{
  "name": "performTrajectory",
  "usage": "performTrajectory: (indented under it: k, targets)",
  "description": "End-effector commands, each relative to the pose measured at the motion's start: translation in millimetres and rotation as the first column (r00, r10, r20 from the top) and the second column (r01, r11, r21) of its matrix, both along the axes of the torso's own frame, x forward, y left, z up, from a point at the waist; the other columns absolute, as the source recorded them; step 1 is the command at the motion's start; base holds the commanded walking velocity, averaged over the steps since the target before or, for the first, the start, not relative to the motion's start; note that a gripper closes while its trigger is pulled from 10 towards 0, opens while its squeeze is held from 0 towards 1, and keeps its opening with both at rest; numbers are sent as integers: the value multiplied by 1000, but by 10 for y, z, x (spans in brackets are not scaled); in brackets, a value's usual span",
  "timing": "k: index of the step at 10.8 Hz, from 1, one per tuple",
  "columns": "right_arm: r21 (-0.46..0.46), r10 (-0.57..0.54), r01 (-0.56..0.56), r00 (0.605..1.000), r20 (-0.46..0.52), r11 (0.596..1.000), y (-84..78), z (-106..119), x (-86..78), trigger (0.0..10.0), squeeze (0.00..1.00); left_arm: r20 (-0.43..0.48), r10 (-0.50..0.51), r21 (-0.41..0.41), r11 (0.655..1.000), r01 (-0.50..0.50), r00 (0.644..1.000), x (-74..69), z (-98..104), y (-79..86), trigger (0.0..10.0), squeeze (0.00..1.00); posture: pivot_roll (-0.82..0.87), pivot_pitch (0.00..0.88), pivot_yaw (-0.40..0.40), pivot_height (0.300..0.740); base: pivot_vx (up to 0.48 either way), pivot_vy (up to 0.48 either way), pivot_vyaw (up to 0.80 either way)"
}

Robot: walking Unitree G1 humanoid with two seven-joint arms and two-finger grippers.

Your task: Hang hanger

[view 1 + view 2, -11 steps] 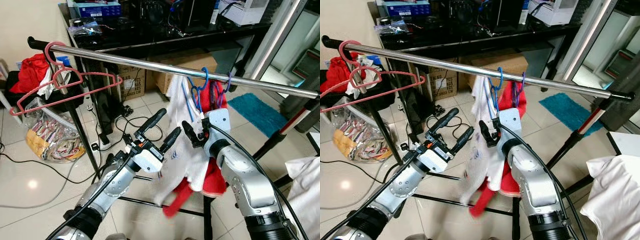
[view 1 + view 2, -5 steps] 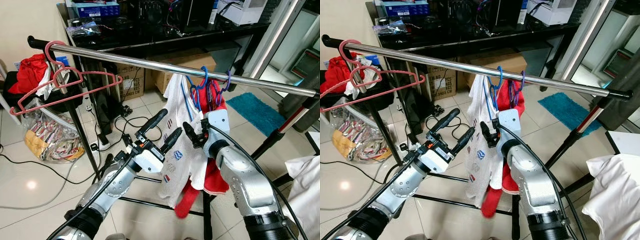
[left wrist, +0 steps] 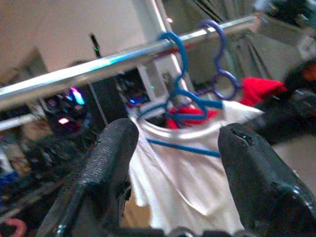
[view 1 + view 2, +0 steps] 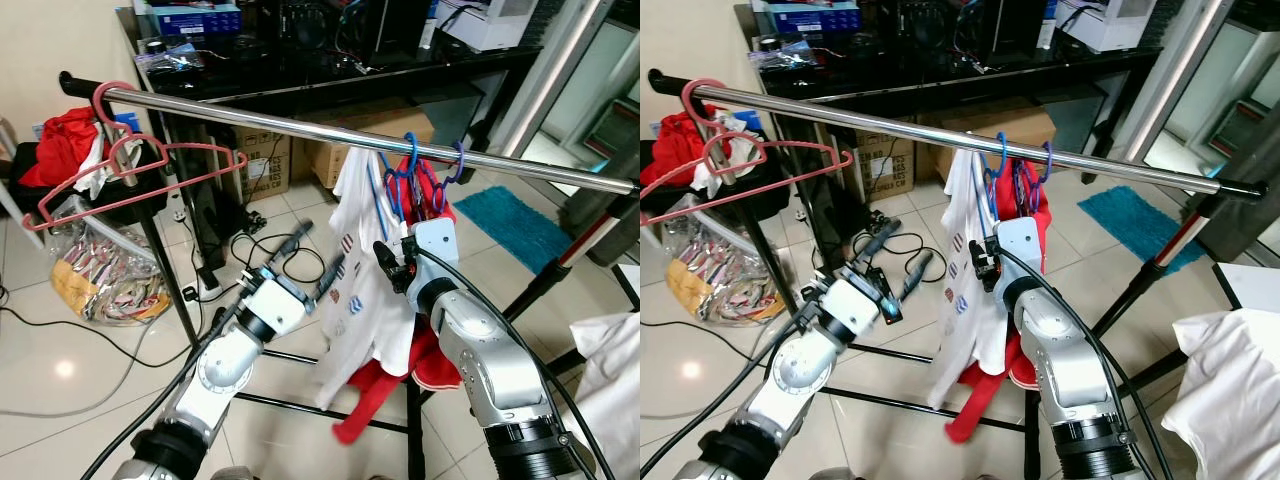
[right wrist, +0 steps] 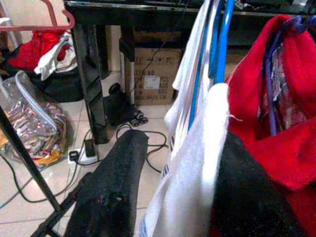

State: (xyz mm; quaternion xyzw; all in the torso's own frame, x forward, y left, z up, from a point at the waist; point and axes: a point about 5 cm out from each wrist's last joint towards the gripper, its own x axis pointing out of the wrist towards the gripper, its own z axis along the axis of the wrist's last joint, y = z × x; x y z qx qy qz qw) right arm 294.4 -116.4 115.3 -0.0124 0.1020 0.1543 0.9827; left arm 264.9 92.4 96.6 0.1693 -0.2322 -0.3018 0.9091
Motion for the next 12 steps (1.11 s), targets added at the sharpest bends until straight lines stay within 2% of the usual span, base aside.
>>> performTrajectory:
  k: [1, 9, 12]
  targets:
    - [4, -17, 17, 999, 32, 1000, -27, 61, 44, 0, 0, -44, -26, 12, 1000, 26, 999, -13, -59, -37, 10000, 0, 106, 0, -72, 740, 0, 0, 0]
    - [-34, -17, 19, 998, 65, 999, -71, 59, 48, 0, 0, -46, -34, 24, 999, 35, 998, -3, -56, -19, 10000, 0, 104, 0, -70, 740, 0, 0, 0]
    - [1, -20, 20, 989, 146, 1000, -73, 192, 65, 0, 0, -41, -31, 26, 999, 32, 999, 2, -51, -13, 10000, 0, 103, 0, -71, 740, 0, 0, 0]
